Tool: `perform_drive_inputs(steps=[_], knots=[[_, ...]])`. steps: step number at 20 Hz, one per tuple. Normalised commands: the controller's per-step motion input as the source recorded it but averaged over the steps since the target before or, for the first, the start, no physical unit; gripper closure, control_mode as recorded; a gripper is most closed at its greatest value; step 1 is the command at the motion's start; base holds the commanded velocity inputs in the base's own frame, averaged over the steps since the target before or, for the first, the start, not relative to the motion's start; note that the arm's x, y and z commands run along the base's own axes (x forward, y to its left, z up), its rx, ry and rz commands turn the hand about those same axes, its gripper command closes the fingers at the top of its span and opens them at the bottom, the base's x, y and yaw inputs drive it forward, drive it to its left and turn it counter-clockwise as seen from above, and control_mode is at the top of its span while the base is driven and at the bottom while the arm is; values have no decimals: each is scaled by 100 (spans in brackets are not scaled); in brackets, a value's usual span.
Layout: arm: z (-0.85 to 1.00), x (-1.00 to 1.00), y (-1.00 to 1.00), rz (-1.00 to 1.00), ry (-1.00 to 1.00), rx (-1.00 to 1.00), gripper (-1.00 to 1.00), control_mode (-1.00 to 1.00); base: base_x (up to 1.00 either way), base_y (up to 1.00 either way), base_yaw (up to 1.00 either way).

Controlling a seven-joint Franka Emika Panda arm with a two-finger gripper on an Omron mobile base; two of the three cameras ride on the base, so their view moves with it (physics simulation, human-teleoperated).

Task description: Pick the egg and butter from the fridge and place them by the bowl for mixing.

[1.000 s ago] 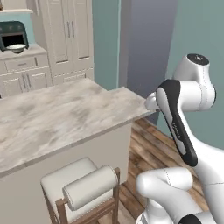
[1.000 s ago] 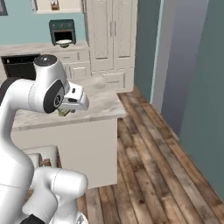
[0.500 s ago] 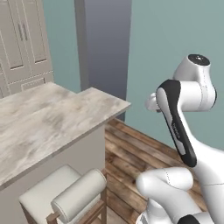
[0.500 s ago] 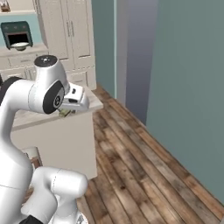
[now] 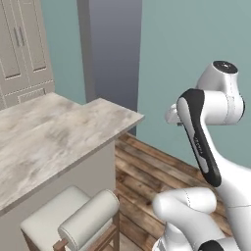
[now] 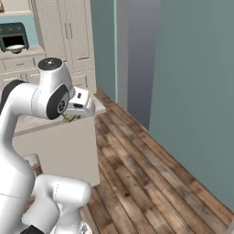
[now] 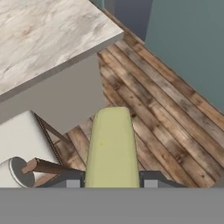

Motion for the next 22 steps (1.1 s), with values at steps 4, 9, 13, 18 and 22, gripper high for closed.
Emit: perform_drive_inputs(steps=[4, 9, 13, 18, 22], knots=[[0, 0, 0, 0, 0, 0, 100, 100, 69, -16, -9], [0, 0, 0, 0, 0, 0, 100, 100, 46, -13, -38], [0, 0, 0, 0, 0, 0, 100, 100, 24, -1, -66], [0, 0, 0, 0, 0, 0, 100, 100, 35, 0, -57], [0, 0, 0, 0, 0, 0, 100, 100, 62, 5, -35]])
